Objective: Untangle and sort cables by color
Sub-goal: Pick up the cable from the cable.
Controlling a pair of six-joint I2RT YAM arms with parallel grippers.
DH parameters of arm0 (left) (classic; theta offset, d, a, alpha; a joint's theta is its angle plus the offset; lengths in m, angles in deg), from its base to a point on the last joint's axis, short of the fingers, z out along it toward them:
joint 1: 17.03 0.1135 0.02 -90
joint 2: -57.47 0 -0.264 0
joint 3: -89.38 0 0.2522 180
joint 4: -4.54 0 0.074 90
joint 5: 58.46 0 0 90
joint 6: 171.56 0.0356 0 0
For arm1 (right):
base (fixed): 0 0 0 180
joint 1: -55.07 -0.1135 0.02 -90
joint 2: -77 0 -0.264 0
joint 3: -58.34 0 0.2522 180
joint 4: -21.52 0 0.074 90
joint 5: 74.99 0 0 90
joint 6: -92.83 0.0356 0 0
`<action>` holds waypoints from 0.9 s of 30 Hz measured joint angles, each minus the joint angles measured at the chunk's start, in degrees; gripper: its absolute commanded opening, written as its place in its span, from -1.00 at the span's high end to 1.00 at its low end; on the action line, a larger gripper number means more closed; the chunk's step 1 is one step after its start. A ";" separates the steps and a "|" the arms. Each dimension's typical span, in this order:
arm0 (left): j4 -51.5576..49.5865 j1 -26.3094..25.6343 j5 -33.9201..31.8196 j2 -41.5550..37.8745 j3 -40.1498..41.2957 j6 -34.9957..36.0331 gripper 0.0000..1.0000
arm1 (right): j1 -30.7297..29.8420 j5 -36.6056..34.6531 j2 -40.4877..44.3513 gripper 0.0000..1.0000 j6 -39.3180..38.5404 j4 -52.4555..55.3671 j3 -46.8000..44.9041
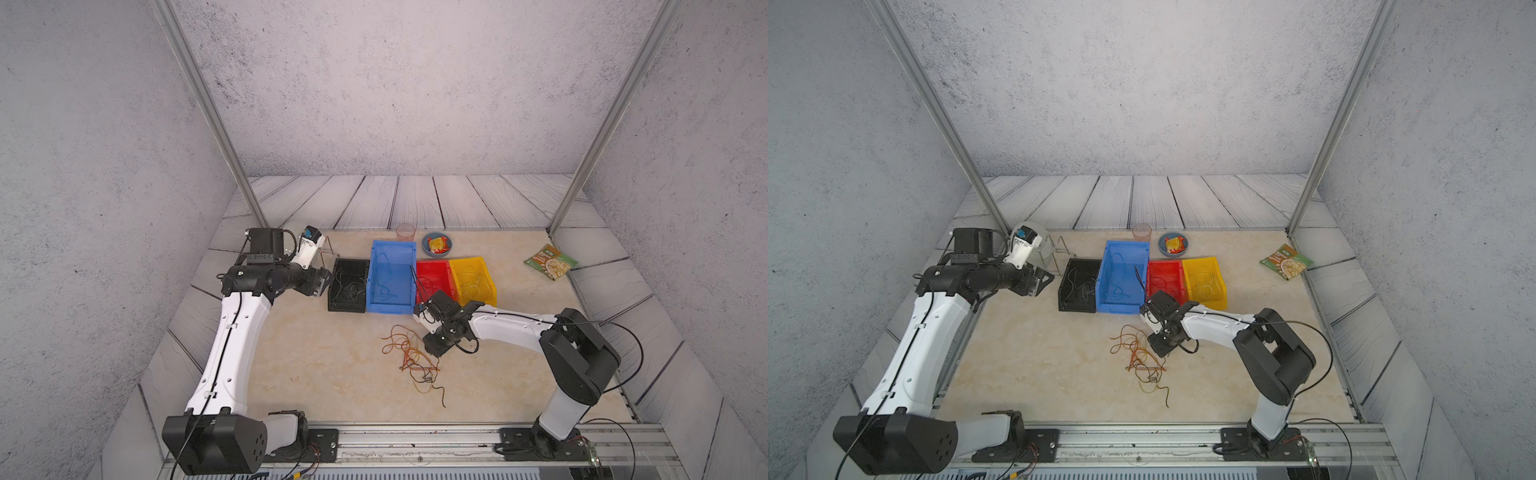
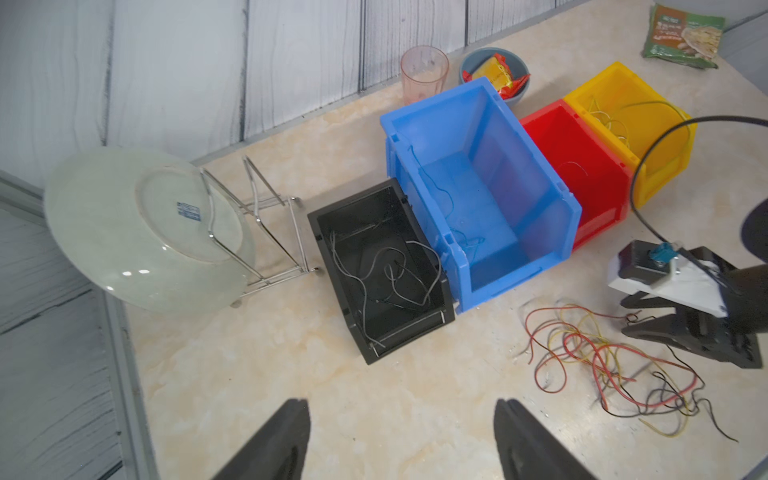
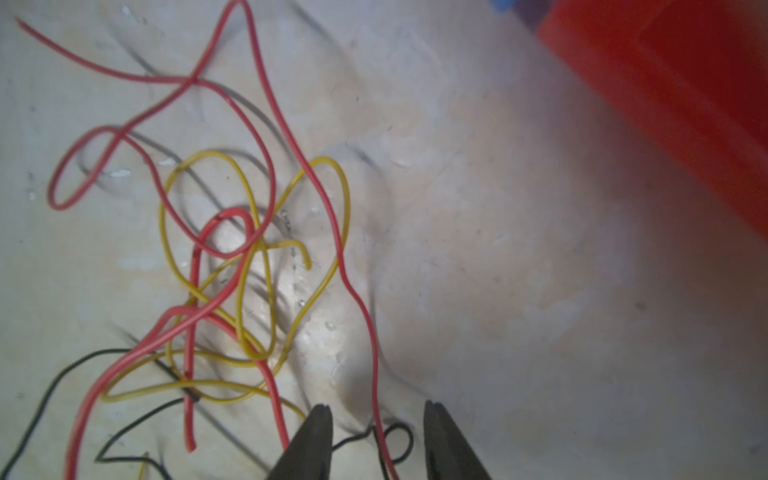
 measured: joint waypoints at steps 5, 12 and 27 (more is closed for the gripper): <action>-1.38 0.11 2.45 -0.26 0.09 0.44 -0.52 | 0.02 -0.15 -0.42 0.88 -0.39 -0.26 0.20; -1.86 0.13 4.85 -0.26 0.11 0.85 -0.53 | 0.00 -0.52 1.97 1.00 -1.68 -0.48 0.13; -4.31 -1.40 18.67 -0.24 0.63 3.76 -0.54 | 0.00 -2.16 27.36 1.00 -2.60 10.47 13.11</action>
